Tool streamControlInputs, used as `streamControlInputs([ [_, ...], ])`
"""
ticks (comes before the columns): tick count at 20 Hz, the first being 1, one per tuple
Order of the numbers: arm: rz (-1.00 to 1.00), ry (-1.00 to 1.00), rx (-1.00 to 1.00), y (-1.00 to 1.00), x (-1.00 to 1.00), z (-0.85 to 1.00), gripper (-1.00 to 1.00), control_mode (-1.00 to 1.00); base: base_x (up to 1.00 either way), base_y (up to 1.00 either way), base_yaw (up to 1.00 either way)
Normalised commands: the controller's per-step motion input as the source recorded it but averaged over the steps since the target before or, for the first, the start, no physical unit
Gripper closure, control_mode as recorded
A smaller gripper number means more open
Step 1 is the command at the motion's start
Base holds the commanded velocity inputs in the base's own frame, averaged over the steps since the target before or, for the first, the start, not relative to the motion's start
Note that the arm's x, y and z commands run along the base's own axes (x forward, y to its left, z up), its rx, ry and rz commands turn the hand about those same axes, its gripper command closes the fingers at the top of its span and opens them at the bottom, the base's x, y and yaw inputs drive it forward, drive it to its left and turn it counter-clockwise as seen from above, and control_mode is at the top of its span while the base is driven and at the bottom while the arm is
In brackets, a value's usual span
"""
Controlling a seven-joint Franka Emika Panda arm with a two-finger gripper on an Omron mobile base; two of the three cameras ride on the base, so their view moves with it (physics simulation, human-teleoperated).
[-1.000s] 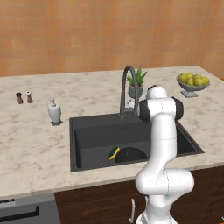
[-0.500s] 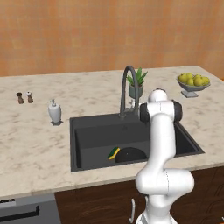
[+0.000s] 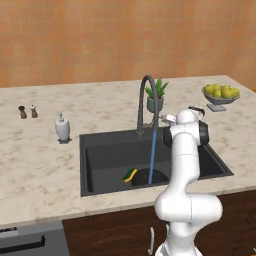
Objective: Pick the pan and sponge and place them into the sink. Then turn on the water.
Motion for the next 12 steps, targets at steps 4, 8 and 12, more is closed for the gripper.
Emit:
streamControlInputs([
  [4, -0.20, -0.03, 0.01, -0.12, -0.97, 0.59, 1.00, -1.00, 0.00, 0.00, 0.00],
  [8, -0.20, -0.17, 0.00, 0.05, -1.00, 0.85, 1.00, -1.00, 0.00, 0.00, 0.00],
  [12, -0.17, -0.30, 0.00, 0.37, -1.00, 0.96, 1.00, -1.00, 0.00, 0.00, 0.00],
])
